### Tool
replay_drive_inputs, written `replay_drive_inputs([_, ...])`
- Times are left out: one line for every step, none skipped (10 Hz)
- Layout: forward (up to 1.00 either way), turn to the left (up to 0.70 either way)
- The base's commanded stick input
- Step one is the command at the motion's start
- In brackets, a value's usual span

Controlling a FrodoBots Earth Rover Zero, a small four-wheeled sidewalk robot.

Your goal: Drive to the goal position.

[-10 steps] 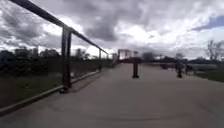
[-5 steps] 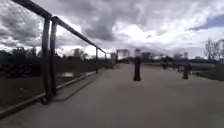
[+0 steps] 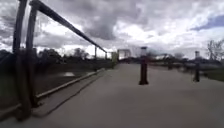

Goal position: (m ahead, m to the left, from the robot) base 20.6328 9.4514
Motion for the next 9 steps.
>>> replay_drive_inputs([1.0, -0.07])
replay_drive_inputs([1.0, -0.07])
replay_drive_inputs([1.0, -0.07])
replay_drive_inputs([1.0, -0.07])
replay_drive_inputs([1.0, -0.08])
replay_drive_inputs([1.0, -0.08])
replay_drive_inputs([1.0, -0.08])
replay_drive_inputs([1.0, -0.08])
replay_drive_inputs([1.0, -0.08])
